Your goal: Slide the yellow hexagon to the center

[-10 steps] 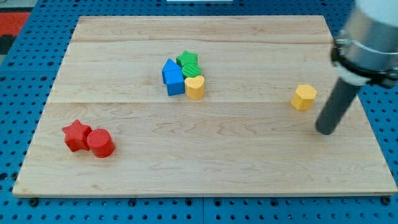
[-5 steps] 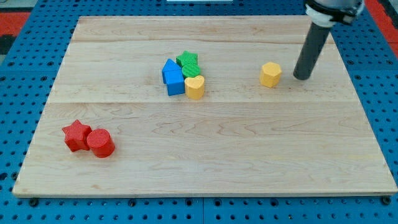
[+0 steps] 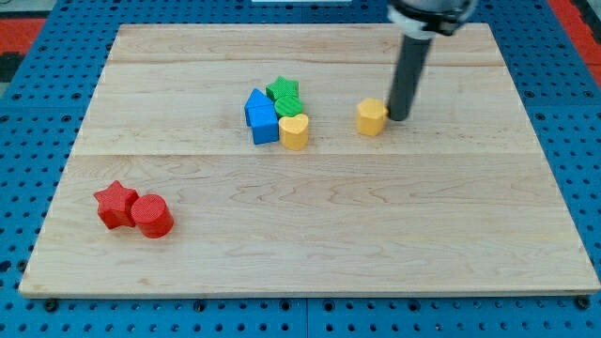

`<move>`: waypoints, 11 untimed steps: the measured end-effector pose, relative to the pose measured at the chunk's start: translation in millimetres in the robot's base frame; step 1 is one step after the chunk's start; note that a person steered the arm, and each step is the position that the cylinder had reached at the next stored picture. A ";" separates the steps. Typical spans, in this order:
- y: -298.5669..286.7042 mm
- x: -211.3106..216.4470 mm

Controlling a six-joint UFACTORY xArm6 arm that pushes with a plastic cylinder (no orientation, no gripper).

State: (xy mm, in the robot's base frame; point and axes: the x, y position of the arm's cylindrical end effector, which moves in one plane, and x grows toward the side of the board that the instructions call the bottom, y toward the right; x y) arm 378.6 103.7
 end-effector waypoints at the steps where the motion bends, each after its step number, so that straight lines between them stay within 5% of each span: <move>1: 22.5 23.9; 3: -33.0 32.5; 5: 30.4 19.4; 11: -29.8 22.9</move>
State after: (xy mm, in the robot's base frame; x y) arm 401.5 73.9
